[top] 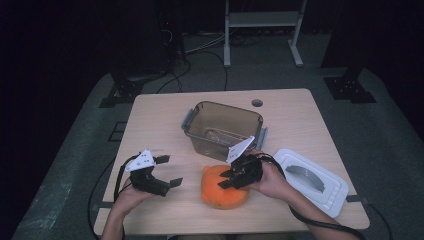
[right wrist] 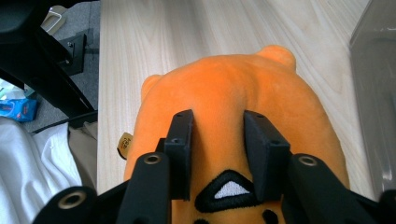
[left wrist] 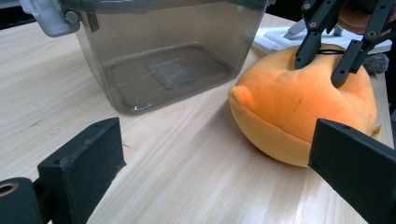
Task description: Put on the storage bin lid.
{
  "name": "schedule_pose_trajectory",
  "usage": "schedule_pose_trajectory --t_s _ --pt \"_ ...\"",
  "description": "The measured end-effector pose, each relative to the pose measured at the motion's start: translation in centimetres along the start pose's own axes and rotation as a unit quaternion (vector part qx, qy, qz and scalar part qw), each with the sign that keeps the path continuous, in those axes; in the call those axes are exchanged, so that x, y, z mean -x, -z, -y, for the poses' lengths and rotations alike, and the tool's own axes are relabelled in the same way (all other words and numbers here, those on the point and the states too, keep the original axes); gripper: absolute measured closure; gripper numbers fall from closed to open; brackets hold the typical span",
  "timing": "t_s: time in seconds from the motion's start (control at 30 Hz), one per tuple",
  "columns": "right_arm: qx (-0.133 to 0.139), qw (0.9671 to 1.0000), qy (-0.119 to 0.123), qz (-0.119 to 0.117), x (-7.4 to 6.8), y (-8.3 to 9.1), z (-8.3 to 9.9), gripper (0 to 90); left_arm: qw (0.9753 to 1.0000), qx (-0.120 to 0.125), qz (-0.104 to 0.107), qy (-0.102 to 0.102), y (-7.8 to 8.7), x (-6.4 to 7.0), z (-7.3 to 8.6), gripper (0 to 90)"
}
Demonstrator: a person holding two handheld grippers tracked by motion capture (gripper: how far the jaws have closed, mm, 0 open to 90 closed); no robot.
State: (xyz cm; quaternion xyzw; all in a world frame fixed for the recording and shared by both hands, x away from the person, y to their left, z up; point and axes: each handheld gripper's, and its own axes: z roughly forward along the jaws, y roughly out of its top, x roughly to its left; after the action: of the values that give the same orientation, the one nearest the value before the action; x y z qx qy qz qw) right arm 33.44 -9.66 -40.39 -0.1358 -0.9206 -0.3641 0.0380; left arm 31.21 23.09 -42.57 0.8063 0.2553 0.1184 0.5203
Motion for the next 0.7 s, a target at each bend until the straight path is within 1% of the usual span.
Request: schedule_pose_trajectory --t_s 0.17,0.27,0.5,0.6,0.7 --pt "-0.004 1.0 -0.002 0.001 -0.2 0.2 -0.3 69.5 1.0 0.0 0.0 0.0 0.0 0.0 0.0 2.6" --pt "-0.001 1.0 -0.008 -0.005 -0.2 0.3 -0.4 71.0 1.0 -0.001 0.0 -0.001 0.0 0.0 0.0 2.6" --pt "0.01 0.9992 -0.031 -0.023 0.1 0.9 -0.7 73.8 1.0 0.0 -0.001 0.0 0.1 -0.1 0.0 2.6" --pt "0.013 0.9991 -0.031 -0.026 0.2 1.1 -0.9 74.5 1.0 0.001 -0.001 0.001 0.1 -0.1 0.1 2.7" --pt "0.013 0.9987 -0.035 -0.036 0.1 1.1 -1.1 75.3 1.0 0.0 -0.001 0.001 0.1 -0.1 0.1 2.6"
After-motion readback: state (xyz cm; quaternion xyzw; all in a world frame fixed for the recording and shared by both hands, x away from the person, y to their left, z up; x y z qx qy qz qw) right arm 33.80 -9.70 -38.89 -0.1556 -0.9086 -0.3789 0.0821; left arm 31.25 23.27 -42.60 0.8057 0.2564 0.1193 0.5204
